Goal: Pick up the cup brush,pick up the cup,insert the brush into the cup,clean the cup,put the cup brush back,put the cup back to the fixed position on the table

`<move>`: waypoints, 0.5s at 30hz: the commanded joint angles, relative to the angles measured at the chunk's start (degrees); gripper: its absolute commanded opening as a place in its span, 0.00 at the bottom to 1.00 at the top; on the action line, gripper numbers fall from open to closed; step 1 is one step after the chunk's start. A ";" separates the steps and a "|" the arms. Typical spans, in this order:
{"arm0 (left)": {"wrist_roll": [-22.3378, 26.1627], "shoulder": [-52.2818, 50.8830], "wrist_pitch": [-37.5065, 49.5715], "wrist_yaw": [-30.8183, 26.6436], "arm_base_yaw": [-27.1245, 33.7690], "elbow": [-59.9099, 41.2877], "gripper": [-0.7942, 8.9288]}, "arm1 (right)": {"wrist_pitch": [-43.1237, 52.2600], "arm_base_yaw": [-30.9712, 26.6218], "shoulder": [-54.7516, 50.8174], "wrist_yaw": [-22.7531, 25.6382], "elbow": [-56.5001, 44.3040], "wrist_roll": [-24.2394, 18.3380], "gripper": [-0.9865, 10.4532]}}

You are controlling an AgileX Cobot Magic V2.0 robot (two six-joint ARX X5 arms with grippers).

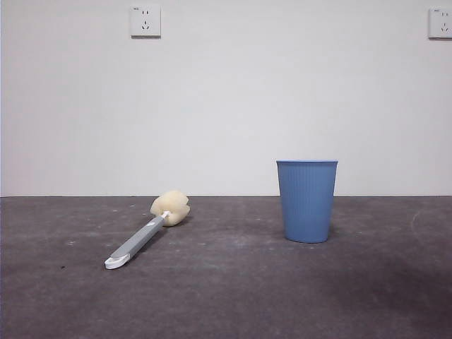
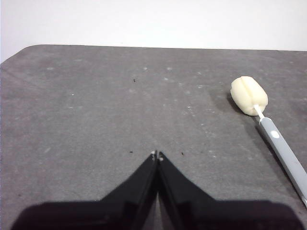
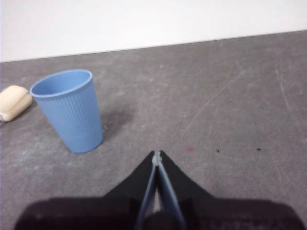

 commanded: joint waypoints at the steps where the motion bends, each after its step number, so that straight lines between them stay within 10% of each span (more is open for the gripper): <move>1: -0.33 -0.17 0.09 -0.09 0.20 -0.74 0.08 | -0.37 -0.02 -0.28 -0.07 -0.79 0.61 0.09; 15: -0.33 -0.17 0.09 -0.09 0.20 -0.74 0.08 | -0.20 -0.02 -0.28 0.09 -0.76 2.03 0.09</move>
